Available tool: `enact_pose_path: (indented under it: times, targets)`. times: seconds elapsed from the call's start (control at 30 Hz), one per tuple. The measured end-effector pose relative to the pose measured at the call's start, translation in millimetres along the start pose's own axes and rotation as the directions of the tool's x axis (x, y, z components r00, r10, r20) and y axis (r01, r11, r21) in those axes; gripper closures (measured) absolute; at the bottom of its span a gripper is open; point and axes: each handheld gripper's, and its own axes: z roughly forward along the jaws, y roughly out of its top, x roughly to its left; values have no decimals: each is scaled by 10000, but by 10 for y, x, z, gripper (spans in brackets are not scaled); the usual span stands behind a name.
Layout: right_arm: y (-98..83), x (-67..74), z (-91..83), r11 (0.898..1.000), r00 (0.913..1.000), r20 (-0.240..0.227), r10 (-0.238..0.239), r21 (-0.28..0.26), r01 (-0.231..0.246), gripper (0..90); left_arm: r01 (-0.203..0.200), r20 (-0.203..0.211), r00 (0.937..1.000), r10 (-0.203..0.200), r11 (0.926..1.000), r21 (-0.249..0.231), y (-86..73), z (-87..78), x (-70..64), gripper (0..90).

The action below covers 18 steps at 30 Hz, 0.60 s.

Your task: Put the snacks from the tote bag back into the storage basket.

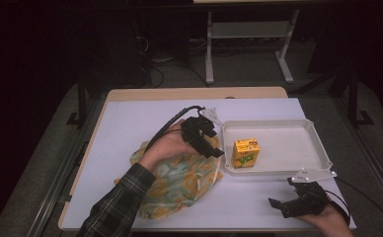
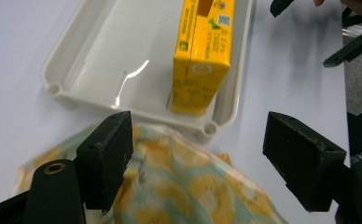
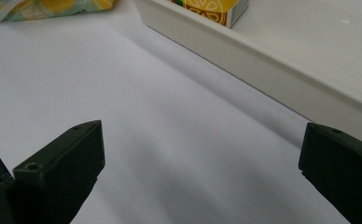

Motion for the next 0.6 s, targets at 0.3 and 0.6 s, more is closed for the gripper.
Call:
enact_pose_path:
  times: [0.3,0.6]
  targets:
    - [102,8,-35,9999,9999,79,-76,-101,77,0,329,-397,9987,-335,9993,-149,-323,-319,-64,234]
    - [311,-28,-28,9997,9992,-378,-140,-204,132,344,1208,-985,9871,-1259,9911,-556,-892,-707,-91,221]
